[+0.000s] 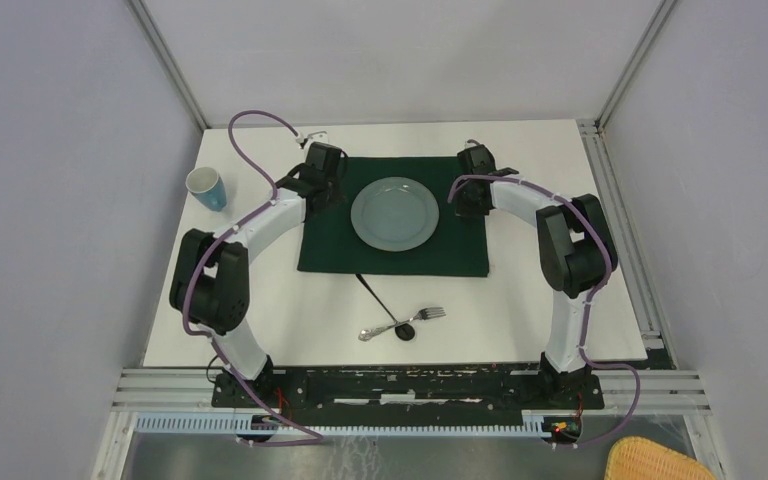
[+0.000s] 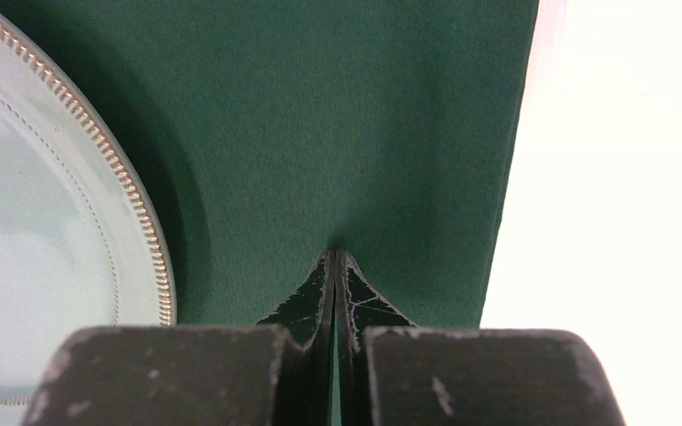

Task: Set the dinner table for one person
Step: Adjust the napkin at the center of the board.

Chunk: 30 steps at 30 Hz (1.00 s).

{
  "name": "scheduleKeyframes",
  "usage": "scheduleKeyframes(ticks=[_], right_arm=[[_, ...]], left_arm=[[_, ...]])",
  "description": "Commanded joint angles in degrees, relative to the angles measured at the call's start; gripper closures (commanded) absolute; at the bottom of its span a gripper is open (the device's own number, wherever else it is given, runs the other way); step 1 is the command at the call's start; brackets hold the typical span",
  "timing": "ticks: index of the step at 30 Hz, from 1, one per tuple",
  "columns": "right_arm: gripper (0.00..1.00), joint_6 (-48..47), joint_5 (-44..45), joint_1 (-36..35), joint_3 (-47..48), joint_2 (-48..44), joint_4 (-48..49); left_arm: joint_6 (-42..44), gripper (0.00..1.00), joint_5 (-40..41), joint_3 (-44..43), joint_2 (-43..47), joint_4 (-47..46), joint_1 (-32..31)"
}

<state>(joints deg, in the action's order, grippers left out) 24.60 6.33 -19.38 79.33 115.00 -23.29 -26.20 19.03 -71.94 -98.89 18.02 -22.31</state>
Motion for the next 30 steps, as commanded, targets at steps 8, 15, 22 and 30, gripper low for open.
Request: scheduleKeyframes(ticks=[8,15,22,30], right_arm=[[1.0,0.9,1.8,0.9,6.1,3.5,-6.3],[1.0,1.1,2.4,2.3,9.7,6.1,-9.0],[1.0,1.2,2.1,3.4,11.7,7.8,-10.0],[1.0,1.8,1.6,3.7,10.1,7.0,-9.4]], left_arm=[[-0.6,0.92,1.0,-1.4,4.1,-0.9,0.2],[-0.3,0.92,1.1,-2.1,4.5,-0.6,0.2],[0.1,0.92,1.1,-2.6,4.7,-0.5,0.3],[0.2,0.92,1.1,-3.0,4.0,-0.6,0.5]])
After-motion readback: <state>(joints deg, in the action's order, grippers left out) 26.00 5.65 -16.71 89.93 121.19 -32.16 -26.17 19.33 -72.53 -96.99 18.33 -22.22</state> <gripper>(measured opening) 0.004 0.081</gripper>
